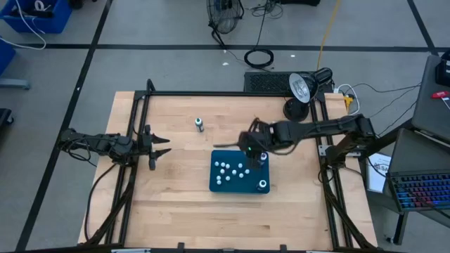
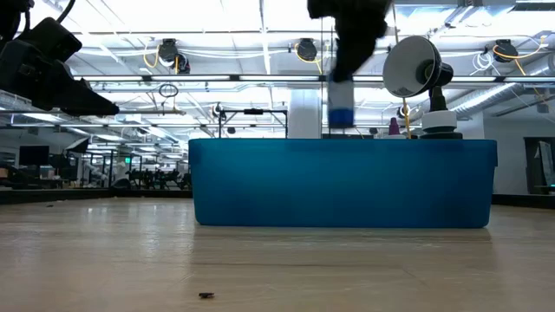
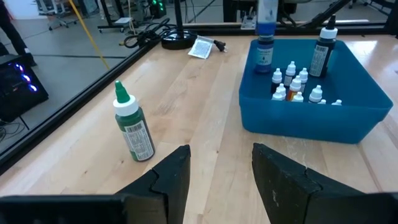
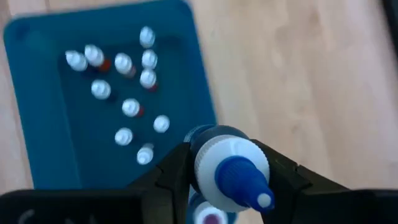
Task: Pick & Place food coloring
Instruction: Put the large blue food coloring bottle into the blue bin
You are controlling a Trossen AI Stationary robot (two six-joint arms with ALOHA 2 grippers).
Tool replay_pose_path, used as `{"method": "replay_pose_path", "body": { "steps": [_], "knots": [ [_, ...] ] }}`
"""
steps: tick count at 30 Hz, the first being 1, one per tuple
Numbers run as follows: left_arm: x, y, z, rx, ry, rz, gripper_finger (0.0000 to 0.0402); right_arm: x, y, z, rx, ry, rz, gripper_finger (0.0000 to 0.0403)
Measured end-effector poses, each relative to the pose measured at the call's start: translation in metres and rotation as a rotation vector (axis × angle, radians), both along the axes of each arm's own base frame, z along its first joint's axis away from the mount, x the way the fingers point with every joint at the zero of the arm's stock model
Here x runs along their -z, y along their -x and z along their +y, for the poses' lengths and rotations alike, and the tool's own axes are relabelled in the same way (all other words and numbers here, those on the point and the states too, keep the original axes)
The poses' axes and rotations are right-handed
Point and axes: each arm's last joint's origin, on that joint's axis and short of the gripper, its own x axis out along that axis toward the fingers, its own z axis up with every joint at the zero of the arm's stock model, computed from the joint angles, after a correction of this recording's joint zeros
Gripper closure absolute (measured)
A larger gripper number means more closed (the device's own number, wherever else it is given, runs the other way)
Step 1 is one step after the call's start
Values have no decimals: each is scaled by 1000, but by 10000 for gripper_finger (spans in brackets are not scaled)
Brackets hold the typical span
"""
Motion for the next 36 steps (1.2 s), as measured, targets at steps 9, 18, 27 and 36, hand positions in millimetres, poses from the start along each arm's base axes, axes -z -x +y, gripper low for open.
{"method": "replay_pose_path", "body": {
  "steps": [9, 18, 27, 36],
  "knots": [
    [0, 0, 0, 0, 0, 0, 227, 60, 12, 3, 63, -10, 46, 278],
    [0, 0, 0, 0, 0, 0, 227, 81, 9, 2, 26, -79, -23, 278],
    [0, 0, 0, 0, 0, 0, 227, 102, 15, -9, 52, -108, -17, 279],
    [0, 0, 0, 0, 0, 0, 227, 104, 14, -11, 98, -134, -41, 190]
  ]
}}
